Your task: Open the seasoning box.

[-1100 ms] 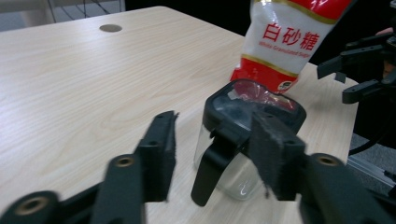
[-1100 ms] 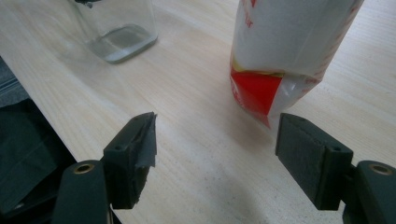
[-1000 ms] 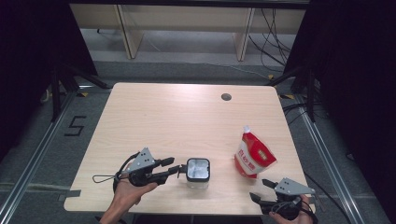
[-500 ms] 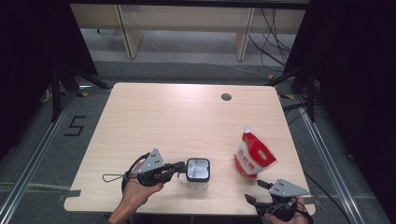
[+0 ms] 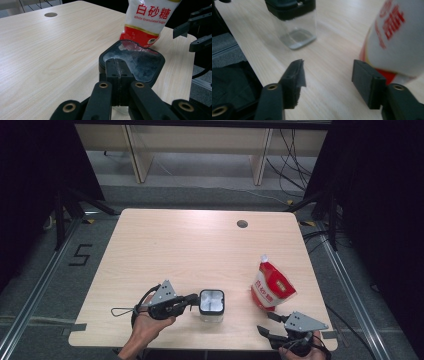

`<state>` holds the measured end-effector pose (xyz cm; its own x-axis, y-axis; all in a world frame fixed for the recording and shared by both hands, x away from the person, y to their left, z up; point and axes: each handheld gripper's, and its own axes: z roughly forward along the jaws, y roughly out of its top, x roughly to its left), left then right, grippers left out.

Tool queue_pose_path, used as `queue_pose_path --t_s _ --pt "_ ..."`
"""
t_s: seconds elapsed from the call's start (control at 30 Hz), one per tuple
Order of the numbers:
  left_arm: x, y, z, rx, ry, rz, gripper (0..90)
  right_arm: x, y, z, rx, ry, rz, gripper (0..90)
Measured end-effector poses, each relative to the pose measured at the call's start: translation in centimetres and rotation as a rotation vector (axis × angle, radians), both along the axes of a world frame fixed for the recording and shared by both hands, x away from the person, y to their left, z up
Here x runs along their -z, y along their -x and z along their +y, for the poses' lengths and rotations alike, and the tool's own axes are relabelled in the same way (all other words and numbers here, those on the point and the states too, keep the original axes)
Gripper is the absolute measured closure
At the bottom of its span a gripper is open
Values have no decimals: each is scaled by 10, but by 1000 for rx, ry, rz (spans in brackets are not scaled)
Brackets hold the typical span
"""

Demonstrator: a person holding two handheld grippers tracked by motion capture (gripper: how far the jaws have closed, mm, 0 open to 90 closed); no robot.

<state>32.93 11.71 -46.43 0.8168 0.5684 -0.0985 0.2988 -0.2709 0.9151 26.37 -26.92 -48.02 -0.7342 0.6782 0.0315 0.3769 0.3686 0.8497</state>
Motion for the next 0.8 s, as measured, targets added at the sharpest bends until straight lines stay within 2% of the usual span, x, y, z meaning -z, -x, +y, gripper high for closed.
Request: queue_pose_path --t_s 0.03,0.1,0.13,0.17,0.2,0.23,0.3,0.33,0.4,0.47,0.5,0.57,0.73,0.77,0.8 --pt "0 0 0 2 -2 0 893 -1 -2 6 -21 -4 -43 485" --pt "0 0 1 2 1 1 893 -3 -4 10 -50 6 -72 531" --pt "0 0 1 2 1 1 893 -3 -4 10 -50 6 -72 531" --pt "1 -1 1 9 17 0 893 -4 -5 16 -64 8 -82 580" --pt "2 0 0 -12 39 15 893 -5 -6 18 -72 10 -85 593" --pt "3 0 0 -12 46 19 894 -5 -7 21 -76 6 -93 616" --pt "3 0 1 -14 43 17 893 -6 -8 24 -85 2 -100 631" --pt "4 -1 0 0 45 22 894 -8 -11 30 -96 -24 -96 659" --pt "5 1 -2 -9 40 18 894 -8 -13 35 -97 -42 -95 674" --pt "6 0 -2 -10 50 27 894 -8 -14 39 -96 -31 -94 683" --pt "5 -1 -2 -1 51 30 894 -8 -16 41 -113 -33 -106 689" --pt "6 -1 0 -14 62 44 894 -8 -20 48 -120 -27 -111 694" --pt "3 0 -2 9 57 40 893 -7 -23 54 -140 -9 -103 695" --pt "0 -1 0 16 8 1 893 -6 -23 57 -140 -6 -108 694" --pt "0 -1 0 16 8 1 892 -6 -23 57 -140 -6 -108 694"
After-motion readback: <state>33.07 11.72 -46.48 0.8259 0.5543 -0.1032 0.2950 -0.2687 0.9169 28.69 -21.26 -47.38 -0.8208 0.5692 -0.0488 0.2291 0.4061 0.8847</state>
